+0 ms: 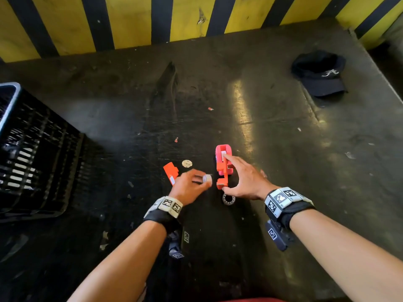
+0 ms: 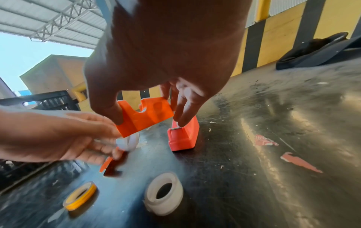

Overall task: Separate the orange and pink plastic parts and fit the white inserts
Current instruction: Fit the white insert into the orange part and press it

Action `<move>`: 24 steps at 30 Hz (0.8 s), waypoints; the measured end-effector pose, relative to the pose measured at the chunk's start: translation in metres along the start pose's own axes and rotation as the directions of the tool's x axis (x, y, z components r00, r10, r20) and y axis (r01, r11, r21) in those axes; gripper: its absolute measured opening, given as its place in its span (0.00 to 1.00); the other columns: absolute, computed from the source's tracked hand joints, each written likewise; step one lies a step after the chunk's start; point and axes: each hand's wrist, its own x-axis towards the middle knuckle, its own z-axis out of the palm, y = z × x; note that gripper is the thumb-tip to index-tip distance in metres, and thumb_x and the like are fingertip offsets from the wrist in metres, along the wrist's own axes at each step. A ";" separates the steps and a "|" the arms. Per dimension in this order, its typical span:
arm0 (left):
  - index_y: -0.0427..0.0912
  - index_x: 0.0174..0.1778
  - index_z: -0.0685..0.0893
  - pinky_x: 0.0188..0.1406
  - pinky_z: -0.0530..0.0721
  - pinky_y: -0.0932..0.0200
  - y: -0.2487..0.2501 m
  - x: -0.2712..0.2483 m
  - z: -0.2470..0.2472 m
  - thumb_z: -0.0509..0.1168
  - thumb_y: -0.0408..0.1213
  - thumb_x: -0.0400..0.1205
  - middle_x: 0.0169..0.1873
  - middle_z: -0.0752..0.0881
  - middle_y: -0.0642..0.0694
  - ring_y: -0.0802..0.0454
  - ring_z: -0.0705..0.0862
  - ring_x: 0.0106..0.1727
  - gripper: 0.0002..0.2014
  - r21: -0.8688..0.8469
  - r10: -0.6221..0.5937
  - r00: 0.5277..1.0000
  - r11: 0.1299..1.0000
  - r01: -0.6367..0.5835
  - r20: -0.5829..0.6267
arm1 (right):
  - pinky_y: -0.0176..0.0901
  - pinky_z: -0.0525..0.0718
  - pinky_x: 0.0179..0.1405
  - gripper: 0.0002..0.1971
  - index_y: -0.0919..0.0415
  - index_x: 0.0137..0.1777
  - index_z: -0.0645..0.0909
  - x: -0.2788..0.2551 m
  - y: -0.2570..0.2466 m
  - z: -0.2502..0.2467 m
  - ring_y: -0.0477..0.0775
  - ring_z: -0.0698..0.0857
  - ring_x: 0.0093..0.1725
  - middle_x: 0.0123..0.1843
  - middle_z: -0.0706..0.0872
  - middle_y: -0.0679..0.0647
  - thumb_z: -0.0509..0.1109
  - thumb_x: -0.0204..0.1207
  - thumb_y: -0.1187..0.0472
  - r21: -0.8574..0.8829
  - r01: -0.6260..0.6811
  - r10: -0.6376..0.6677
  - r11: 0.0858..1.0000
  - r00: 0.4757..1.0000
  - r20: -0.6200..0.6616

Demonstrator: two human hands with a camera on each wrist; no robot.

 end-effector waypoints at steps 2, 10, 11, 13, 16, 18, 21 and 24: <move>0.41 0.66 0.87 0.49 0.89 0.69 0.011 0.000 -0.020 0.75 0.39 0.82 0.54 0.93 0.52 0.66 0.92 0.51 0.17 -0.169 0.062 0.998 0.984 -0.061 -0.001 | 0.42 0.70 0.74 0.56 0.53 0.90 0.55 0.001 -0.004 0.001 0.56 0.73 0.82 0.88 0.65 0.53 0.83 0.65 0.48 0.052 -0.007 0.006 0.999 1.000 0.023; 0.42 0.72 0.85 0.49 0.89 0.65 0.016 -0.001 -0.047 0.76 0.31 0.81 0.63 0.91 0.47 0.54 0.94 0.56 0.22 -0.271 0.180 0.983 0.948 -0.165 0.032 | 0.53 0.81 0.76 0.57 0.46 0.88 0.60 0.008 -0.023 0.012 0.53 0.79 0.77 0.85 0.72 0.55 0.79 0.56 0.40 0.223 0.030 -0.042 0.974 0.998 0.048; 0.43 0.72 0.85 0.51 0.90 0.64 0.015 -0.001 -0.048 0.76 0.31 0.81 0.63 0.91 0.47 0.53 0.94 0.57 0.22 -0.264 0.183 0.982 0.950 -0.168 0.036 | 0.53 0.81 0.76 0.57 0.47 0.88 0.60 0.009 -0.023 0.012 0.53 0.78 0.78 0.85 0.72 0.55 0.79 0.57 0.40 0.226 0.036 -0.047 0.973 0.998 0.046; 0.45 0.72 0.85 0.59 0.91 0.58 0.013 -0.002 -0.048 0.77 0.32 0.80 0.64 0.91 0.48 0.54 0.94 0.58 0.23 -0.258 0.184 0.982 0.952 -0.166 0.047 | 0.53 0.80 0.77 0.57 0.49 0.89 0.60 0.009 -0.025 0.012 0.53 0.77 0.80 0.85 0.72 0.55 0.78 0.57 0.39 0.226 0.050 -0.061 0.973 0.997 0.045; 0.46 0.71 0.86 0.63 0.91 0.53 0.012 -0.002 -0.048 0.78 0.34 0.79 0.65 0.91 0.47 0.54 0.94 0.58 0.23 -0.256 0.180 0.982 0.954 -0.158 0.064 | 0.51 0.78 0.78 0.57 0.47 0.88 0.60 0.009 -0.027 0.013 0.55 0.75 0.81 0.85 0.72 0.55 0.79 0.58 0.40 0.247 0.055 -0.066 0.967 0.997 0.035; 0.47 0.71 0.85 0.61 0.92 0.55 0.013 -0.002 -0.049 0.78 0.34 0.79 0.64 0.91 0.48 0.55 0.94 0.58 0.23 -0.250 0.176 0.982 0.956 -0.155 0.064 | 0.56 0.78 0.79 0.54 0.41 0.85 0.59 0.009 -0.028 0.013 0.56 0.73 0.83 0.84 0.72 0.57 0.82 0.58 0.43 0.273 0.062 -0.070 0.960 0.997 0.021; 0.46 0.70 0.84 0.50 0.91 0.65 0.012 -0.001 -0.050 0.79 0.35 0.78 0.62 0.92 0.48 0.59 0.94 0.55 0.24 -0.232 0.148 0.988 0.964 -0.131 0.054 | 0.61 0.77 0.80 0.49 0.37 0.79 0.62 0.010 -0.028 0.012 0.55 0.71 0.84 0.82 0.74 0.55 0.85 0.59 0.45 0.289 0.049 -0.057 0.956 0.998 0.018; 0.45 0.69 0.84 0.53 0.91 0.63 0.010 0.000 -0.050 0.80 0.37 0.77 0.61 0.93 0.47 0.58 0.93 0.57 0.24 -0.237 0.119 0.991 0.966 -0.102 0.058 | 0.62 0.79 0.78 0.45 0.37 0.75 0.65 0.010 -0.028 0.011 0.56 0.75 0.82 0.79 0.76 0.52 0.85 0.59 0.45 0.295 0.037 -0.049 0.955 0.998 0.032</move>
